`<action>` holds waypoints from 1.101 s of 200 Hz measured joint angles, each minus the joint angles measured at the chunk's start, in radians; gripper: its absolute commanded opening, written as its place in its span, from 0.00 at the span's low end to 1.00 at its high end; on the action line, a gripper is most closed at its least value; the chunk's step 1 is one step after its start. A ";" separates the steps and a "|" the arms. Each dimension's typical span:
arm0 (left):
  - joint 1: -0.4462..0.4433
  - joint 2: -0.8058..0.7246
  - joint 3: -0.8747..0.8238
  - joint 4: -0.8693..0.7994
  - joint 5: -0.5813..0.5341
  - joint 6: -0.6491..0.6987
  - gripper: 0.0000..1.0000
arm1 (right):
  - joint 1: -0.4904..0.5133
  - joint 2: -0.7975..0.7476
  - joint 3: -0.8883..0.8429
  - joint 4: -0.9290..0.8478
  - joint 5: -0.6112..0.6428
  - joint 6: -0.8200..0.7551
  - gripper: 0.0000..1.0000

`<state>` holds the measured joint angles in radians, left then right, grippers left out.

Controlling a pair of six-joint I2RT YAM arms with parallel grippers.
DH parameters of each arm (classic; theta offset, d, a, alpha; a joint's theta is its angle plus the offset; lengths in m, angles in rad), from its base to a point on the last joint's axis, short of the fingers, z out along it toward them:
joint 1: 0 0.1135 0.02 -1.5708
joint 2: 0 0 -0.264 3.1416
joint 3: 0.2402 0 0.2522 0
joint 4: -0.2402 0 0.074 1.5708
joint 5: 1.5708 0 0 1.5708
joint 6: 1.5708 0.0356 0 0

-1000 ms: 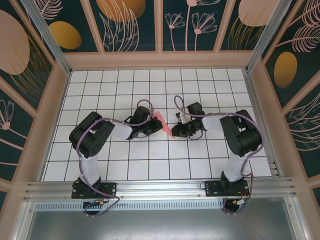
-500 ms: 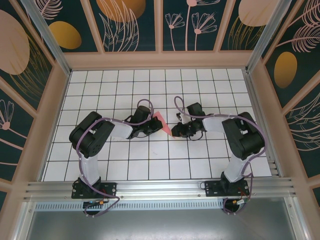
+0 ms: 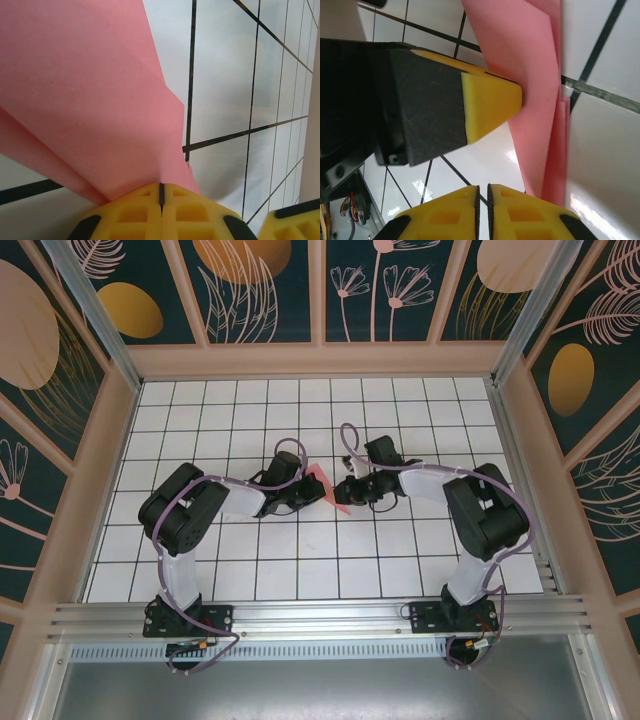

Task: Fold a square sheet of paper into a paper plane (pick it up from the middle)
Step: Fold the wing for the fifth time at the center of the table.

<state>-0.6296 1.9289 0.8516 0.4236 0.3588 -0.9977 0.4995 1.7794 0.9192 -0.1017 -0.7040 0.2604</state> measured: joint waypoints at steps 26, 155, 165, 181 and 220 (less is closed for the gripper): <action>0.000 0.000 0.000 -0.001 0.000 0.000 0.06 | 0.004 0.057 0.016 -0.014 -0.003 -0.008 0.12; -0.001 0.000 0.010 -0.020 -0.004 0.000 0.06 | 0.001 0.027 -0.084 0.039 0.008 -0.018 0.09; -0.001 0.000 0.013 -0.027 -0.005 0.000 0.06 | -0.003 0.012 -0.108 0.055 0.010 -0.014 0.09; -0.001 0.002 0.016 -0.034 -0.005 0.000 0.05 | -0.011 -0.015 -0.150 0.076 0.011 -0.006 0.09; -0.001 0.002 0.019 -0.038 -0.004 -0.001 0.05 | -0.022 -0.095 -0.232 0.068 0.029 0.035 0.08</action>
<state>-0.6304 1.9308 0.8703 0.3859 0.3550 -0.9985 0.4774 1.6840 0.6876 -0.0338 -0.6750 0.2951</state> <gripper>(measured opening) 0.066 0.085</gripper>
